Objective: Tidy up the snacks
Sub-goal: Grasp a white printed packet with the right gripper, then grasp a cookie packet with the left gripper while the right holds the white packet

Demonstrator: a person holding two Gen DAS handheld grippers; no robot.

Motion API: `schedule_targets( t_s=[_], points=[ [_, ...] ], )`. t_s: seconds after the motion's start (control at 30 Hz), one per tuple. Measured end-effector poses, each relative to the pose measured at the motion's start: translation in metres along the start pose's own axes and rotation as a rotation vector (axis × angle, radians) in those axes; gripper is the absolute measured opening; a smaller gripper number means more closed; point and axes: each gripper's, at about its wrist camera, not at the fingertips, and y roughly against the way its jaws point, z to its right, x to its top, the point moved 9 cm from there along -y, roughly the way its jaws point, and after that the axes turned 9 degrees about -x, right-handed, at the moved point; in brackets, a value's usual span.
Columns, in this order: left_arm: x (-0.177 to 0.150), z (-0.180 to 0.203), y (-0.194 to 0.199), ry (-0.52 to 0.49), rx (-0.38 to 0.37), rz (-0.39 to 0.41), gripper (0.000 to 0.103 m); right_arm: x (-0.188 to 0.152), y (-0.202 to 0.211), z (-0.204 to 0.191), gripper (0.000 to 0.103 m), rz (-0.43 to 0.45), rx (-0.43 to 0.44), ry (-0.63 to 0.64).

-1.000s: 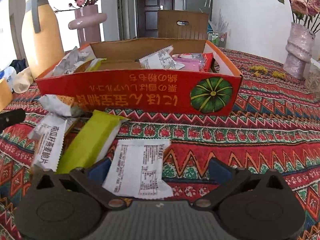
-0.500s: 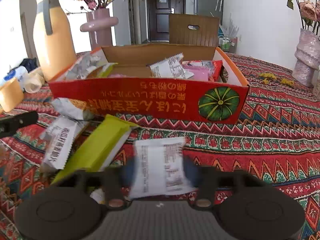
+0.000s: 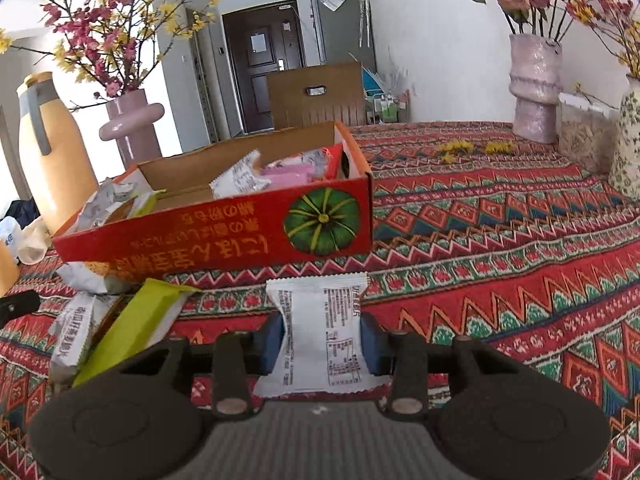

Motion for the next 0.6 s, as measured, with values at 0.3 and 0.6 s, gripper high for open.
schedule_targets(
  t_s=[0.3, 0.6],
  points=[
    [-0.01, 0.038, 0.018, -0.191, -0.108, -0.04, 0.103, -0.002, -0.002, 0.004, 0.04, 0.011, 0.025, -0.045],
    [-0.013, 0.081, 0.004, -0.281, -0.202, -0.077, 0.096, -0.002, 0.003, 0.004, 0.04, 0.03, 0.047, -0.053]
  ],
)
